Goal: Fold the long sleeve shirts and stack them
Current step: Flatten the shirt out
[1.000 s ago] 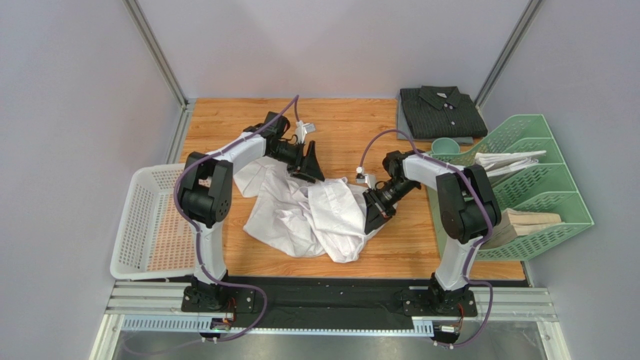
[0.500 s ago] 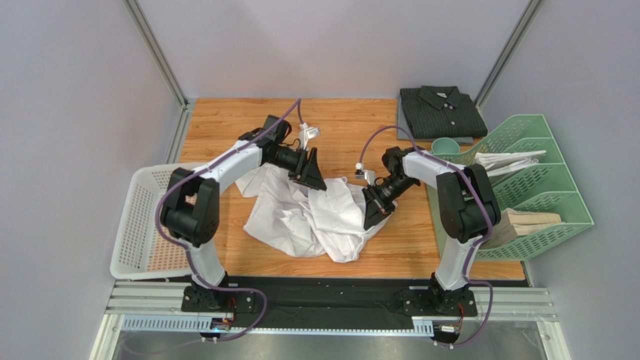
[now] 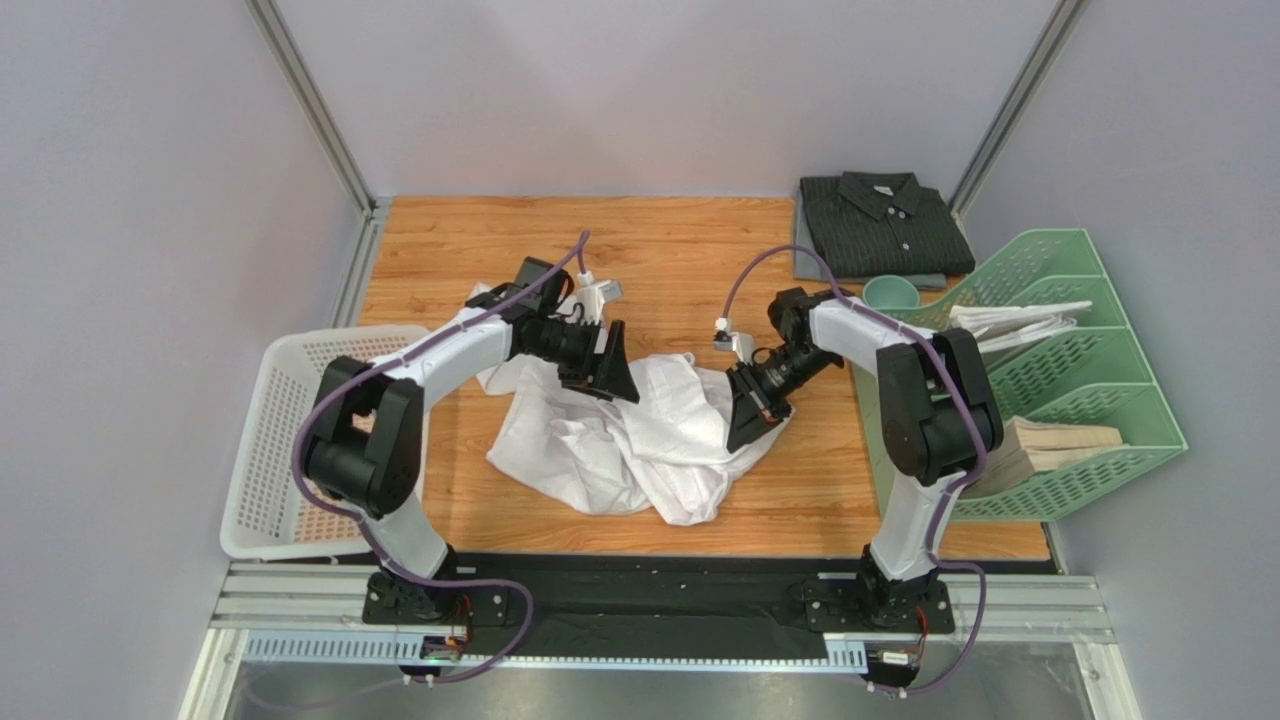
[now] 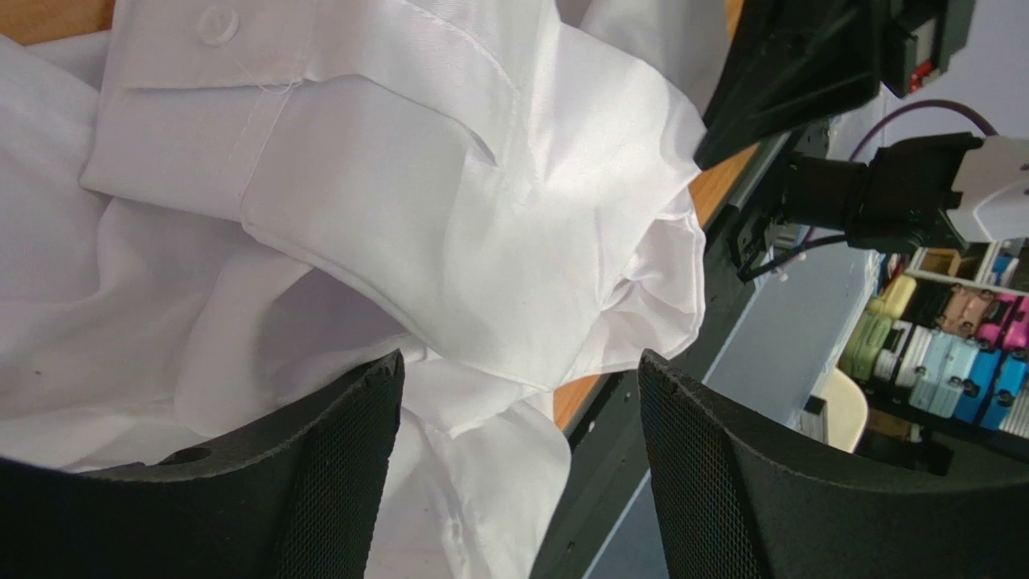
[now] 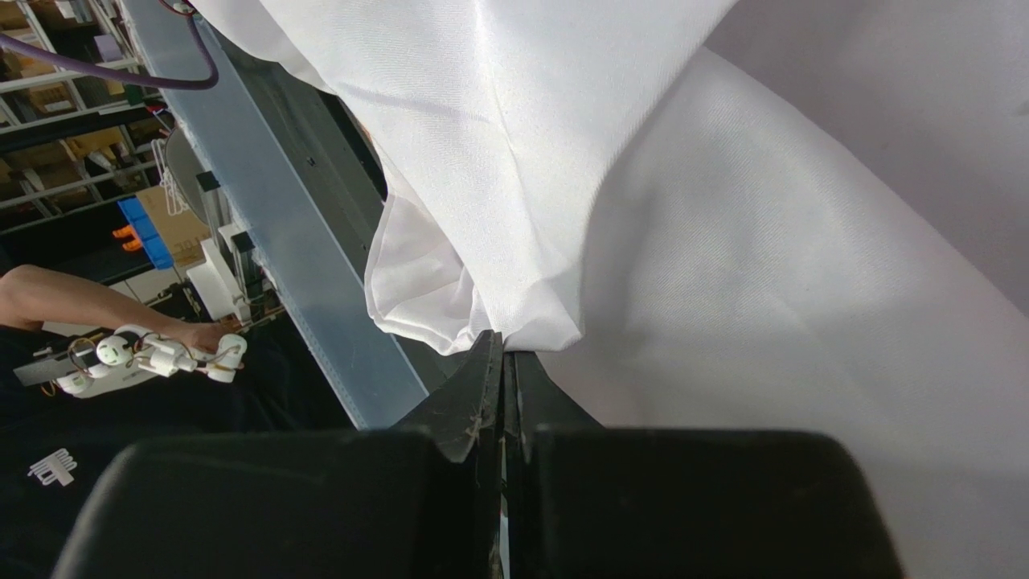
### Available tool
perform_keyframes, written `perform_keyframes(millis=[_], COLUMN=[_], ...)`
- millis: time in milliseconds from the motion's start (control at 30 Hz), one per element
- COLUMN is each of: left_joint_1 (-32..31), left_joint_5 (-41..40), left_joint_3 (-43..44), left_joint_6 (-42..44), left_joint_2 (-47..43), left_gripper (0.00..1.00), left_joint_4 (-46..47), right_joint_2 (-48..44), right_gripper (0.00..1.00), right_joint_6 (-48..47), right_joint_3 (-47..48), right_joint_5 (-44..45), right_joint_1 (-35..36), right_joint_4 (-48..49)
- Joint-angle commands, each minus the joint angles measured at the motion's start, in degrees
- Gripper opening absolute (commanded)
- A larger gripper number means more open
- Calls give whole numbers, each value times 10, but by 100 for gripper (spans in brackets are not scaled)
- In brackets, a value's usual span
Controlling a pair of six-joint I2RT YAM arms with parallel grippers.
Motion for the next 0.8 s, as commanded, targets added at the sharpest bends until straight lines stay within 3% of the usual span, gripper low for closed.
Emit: perform_keyframes(millis=[0, 267, 333, 467, 500, 600, 767], left_joint_1=[1, 0, 1, 0, 0, 0, -27], left_joint_5=[-5, 36, 44, 81, 107, 139, 178], left_joint_3=[41, 60, 72, 120, 128, 154, 168], left_joint_6=[-39, -91, -98, -85, -77, -25, 39], left_joint_2=[33, 78, 99, 115, 104, 61, -8], left_gripper=[76, 67, 61, 35, 21, 0, 0], left_joint_4=[52, 139, 144, 138, 128, 99, 59], right_joint_2=[-19, -15, -10, 2, 2, 9, 17], right_gripper=[0, 0, 0, 0, 0, 0, 0], right_joint_6=[0, 0, 2, 8, 11, 21, 41], right_joint_3=[15, 20, 28, 63, 78, 100, 114], right_joint_5=[-17, -10, -6, 3, 3, 6, 12], right_joint_1=[-1, -1, -2, -14, -19, -39, -48], right_joint_4=[4, 8, 8, 9, 10, 18, 47])
